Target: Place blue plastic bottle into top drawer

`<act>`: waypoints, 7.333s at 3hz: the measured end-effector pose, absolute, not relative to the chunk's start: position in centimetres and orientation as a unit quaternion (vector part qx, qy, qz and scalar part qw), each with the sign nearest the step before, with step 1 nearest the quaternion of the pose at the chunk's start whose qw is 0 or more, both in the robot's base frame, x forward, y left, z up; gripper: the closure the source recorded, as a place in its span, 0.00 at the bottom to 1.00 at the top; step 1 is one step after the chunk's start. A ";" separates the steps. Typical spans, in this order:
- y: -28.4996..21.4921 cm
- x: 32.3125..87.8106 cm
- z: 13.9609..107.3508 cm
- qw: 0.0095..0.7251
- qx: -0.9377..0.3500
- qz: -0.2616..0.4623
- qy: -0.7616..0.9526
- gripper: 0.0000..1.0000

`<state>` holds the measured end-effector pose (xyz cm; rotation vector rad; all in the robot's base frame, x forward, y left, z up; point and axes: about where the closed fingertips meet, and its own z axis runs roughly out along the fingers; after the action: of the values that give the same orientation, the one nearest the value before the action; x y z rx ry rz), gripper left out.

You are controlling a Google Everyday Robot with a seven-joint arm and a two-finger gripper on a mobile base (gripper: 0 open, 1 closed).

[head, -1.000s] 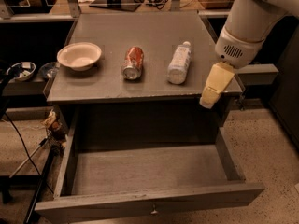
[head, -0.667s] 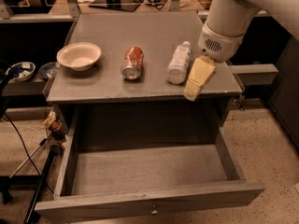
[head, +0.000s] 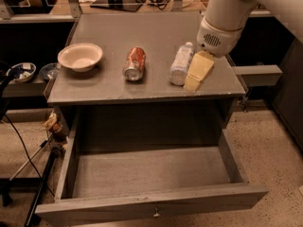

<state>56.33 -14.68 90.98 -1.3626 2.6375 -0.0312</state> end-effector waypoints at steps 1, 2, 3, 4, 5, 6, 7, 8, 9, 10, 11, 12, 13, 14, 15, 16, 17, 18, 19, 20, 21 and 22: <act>-14.9 58.0 90.6 0.072 -0.453 -0.023 0.888 0.00; -14.8 58.5 90.4 0.078 -0.453 -0.022 0.888 0.00; -16.0 59.1 88.6 0.058 -0.438 -0.026 0.897 0.00; -17.6 59.4 85.8 0.027 -0.423 -0.035 0.905 0.00; -17.4 59.6 85.8 0.033 -0.424 -0.035 0.904 0.00; -17.3 61.1 86.5 0.025 -0.398 -0.043 0.916 0.00; -18.0 63.4 87.3 0.019 -0.357 -0.065 0.932 0.00; -18.1 66.9 86.9 0.051 -0.329 -0.081 0.939 0.00; -18.2 67.0 86.8 0.055 -0.328 -0.084 0.939 0.00; -21.3 62.7 86.9 0.036 -0.299 -0.104 0.948 0.00; -21.0 63.3 86.8 0.043 -0.297 -0.112 0.947 0.00; -20.0 65.0 87.8 0.055 -0.258 -0.165 0.950 0.00; -19.6 66.2 88.8 0.071 -0.218 -0.203 0.952 0.00; -19.6 66.3 88.8 0.072 -0.218 -0.203 0.952 0.00; -20.1 66.3 88.4 0.097 -0.251 -0.150 0.951 0.00; -20.1 66.3 88.4 0.097 -0.251 -0.150 0.951 0.00; -20.3 65.8 88.7 0.115 -0.268 -0.138 0.946 0.00; -20.6 65.4 89.2 0.138 -0.290 -0.116 0.940 0.00; -20.6 65.4 89.2 0.140 -0.292 -0.114 0.939 0.00; -20.7 65.7 89.2 0.148 -0.311 -0.080 0.936 0.00; -20.7 66.9 89.0 0.171 -0.343 -0.022 0.923 0.00; -20.6 67.9 89.0 0.191 -0.369 0.023 0.909 0.00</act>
Offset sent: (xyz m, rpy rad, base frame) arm 0.0144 -0.0024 -0.0035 -0.0306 0.0135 -0.0106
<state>67.89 -20.64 89.03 -1.0360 2.5540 0.0641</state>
